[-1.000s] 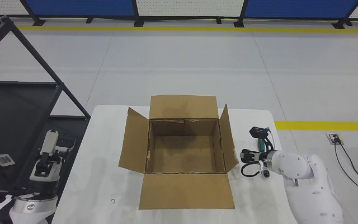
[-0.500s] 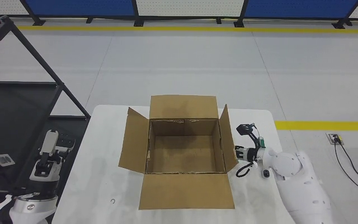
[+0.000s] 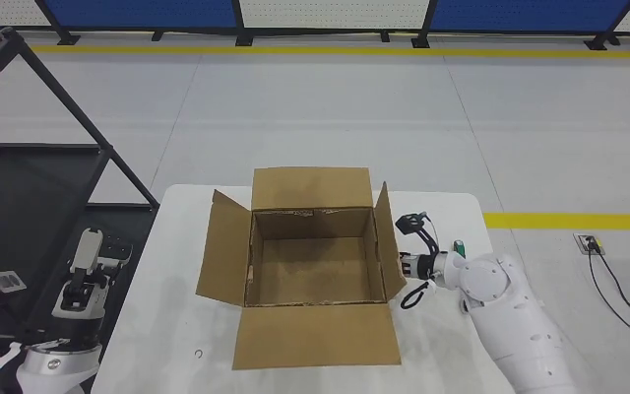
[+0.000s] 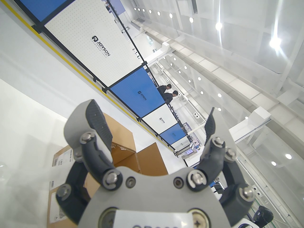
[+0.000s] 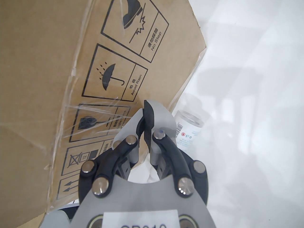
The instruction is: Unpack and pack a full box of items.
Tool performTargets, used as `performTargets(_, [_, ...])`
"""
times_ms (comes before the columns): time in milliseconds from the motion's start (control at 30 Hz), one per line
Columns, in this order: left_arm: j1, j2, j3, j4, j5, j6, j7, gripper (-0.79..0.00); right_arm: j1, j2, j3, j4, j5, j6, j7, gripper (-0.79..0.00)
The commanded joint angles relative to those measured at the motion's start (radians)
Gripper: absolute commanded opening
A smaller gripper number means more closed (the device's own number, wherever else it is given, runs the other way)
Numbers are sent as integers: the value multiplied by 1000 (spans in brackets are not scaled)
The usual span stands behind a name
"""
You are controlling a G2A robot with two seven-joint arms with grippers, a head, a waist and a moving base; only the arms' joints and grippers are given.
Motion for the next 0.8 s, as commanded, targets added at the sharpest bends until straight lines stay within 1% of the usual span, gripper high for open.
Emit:
performTargets(0, [0,0,0,0,0,0,0,0,2,0,-14,-3,-8,9,-2,-785])
performTargets(100, [0,0,0,0,0,0,0,0,2,0,-33,-18,-25,48,0,-785])
performTargets(233, [0,0,0,0,0,0,0,0,-19,4,-46,-61,-35,66,6,-785])
performTargets(633, [0,0,0,0,0,0,0,0,-109,21,-65,-238,-76,149,34,-785])
performTargets(667, [0,0,0,0,0,0,0,0,-112,22,-67,-249,-80,160,38,-705])
performTargets(700, [0,0,0,0,0,0,0,0,-115,23,-67,-261,-84,172,39,-542])
performTargets(767, [0,0,0,0,0,0,0,0,-123,27,-65,-290,-101,206,44,-406])
